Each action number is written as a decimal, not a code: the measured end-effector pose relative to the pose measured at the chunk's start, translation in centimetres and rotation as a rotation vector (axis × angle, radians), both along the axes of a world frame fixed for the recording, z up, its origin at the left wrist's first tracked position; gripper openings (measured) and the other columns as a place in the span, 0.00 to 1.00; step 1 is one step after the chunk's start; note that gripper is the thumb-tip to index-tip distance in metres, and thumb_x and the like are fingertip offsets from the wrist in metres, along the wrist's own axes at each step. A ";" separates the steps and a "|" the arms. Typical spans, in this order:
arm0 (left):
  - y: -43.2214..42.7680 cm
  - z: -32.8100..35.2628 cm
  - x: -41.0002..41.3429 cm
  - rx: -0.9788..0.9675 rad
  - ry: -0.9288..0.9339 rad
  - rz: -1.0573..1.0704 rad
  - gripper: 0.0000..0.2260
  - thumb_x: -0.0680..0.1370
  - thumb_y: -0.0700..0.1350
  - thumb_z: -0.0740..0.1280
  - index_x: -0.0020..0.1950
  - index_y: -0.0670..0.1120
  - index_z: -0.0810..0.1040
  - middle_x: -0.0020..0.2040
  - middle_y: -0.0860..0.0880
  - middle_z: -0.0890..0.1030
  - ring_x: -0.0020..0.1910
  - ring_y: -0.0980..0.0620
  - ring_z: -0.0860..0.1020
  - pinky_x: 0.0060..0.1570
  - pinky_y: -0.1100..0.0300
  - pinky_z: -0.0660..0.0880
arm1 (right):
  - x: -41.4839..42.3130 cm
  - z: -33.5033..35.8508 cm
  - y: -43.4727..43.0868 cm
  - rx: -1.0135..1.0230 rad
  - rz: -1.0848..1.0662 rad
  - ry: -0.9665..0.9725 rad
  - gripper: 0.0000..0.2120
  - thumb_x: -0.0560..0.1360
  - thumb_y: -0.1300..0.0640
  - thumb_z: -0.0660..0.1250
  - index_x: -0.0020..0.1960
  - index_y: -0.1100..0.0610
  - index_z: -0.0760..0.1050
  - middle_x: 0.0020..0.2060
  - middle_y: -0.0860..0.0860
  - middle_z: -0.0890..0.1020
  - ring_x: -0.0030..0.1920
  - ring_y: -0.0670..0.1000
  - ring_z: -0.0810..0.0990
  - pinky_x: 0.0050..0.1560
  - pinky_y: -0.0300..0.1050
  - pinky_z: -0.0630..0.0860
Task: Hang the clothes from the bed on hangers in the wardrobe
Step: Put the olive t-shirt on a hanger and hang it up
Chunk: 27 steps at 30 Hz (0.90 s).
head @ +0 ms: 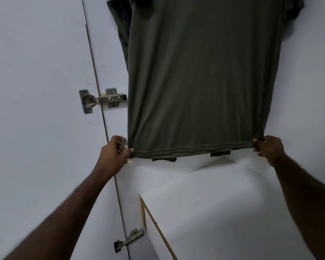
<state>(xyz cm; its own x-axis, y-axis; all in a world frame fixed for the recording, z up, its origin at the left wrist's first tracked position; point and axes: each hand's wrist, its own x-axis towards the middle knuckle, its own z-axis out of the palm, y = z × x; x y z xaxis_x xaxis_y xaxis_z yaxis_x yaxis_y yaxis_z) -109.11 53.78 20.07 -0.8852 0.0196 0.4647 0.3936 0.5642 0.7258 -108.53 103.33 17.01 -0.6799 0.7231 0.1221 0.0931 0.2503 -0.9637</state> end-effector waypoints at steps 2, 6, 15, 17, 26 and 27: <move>0.4 1.8 1.1 0.048 0.076 0.035 0.25 0.75 0.52 0.72 0.66 0.46 0.68 0.46 0.48 0.79 0.41 0.50 0.79 0.40 0.56 0.77 | 0.7 0.8 -1.1 0.128 -0.125 0.015 0.24 0.75 0.50 0.73 0.62 0.64 0.73 0.60 0.64 0.78 0.57 0.63 0.79 0.60 0.56 0.76; 2.8 7.7 3.6 -0.031 0.467 0.001 0.29 0.74 0.55 0.72 0.70 0.47 0.67 0.59 0.52 0.73 0.49 0.55 0.76 0.43 0.63 0.74 | 1.7 4.8 -3.5 0.407 -0.188 0.259 0.27 0.76 0.49 0.70 0.69 0.61 0.68 0.64 0.63 0.73 0.63 0.62 0.73 0.65 0.57 0.72; 12.9 24.7 3.3 -0.709 1.141 -0.030 0.22 0.74 0.57 0.63 0.61 0.44 0.75 0.66 0.39 0.72 0.65 0.40 0.71 0.59 0.46 0.69 | 1.6 21.7 -6.5 0.894 -0.064 0.263 0.33 0.76 0.47 0.69 0.75 0.59 0.61 0.71 0.61 0.66 0.69 0.62 0.69 0.69 0.59 0.67; 14.3 27.8 2.6 -0.840 1.153 0.025 0.23 0.75 0.56 0.65 0.65 0.44 0.73 0.70 0.39 0.68 0.70 0.41 0.66 0.66 0.45 0.63 | 1.6 25.6 -7.6 0.958 -0.058 0.298 0.32 0.77 0.47 0.68 0.75 0.58 0.62 0.71 0.62 0.66 0.69 0.62 0.69 0.70 0.58 0.67; 17.2 40.5 -2.0 -1.086 1.157 0.275 0.30 0.77 0.63 0.59 0.73 0.46 0.65 0.75 0.41 0.62 0.77 0.43 0.55 0.73 0.38 0.50 | -0.8 44.3 -12.5 1.135 -0.264 0.472 0.33 0.79 0.36 0.57 0.77 0.54 0.60 0.74 0.58 0.65 0.73 0.58 0.65 0.72 0.58 0.64; 17.8 42.1 -2.6 -1.073 1.190 0.297 0.31 0.77 0.64 0.58 0.73 0.46 0.64 0.75 0.41 0.62 0.77 0.43 0.55 0.73 0.38 0.50 | -1.0 46.4 -12.7 1.163 -0.290 0.491 0.33 0.79 0.35 0.56 0.77 0.52 0.60 0.74 0.57 0.65 0.74 0.58 0.64 0.72 0.59 0.63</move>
<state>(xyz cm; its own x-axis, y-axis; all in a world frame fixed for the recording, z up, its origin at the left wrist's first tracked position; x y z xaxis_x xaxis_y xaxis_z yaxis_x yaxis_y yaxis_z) -111.71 71.55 62.13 -0.0880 0.6705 0.7367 0.2050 0.7359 -0.6453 -109.49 90.65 63.39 -0.2219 0.1371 0.9654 -0.0146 0.9895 -0.1438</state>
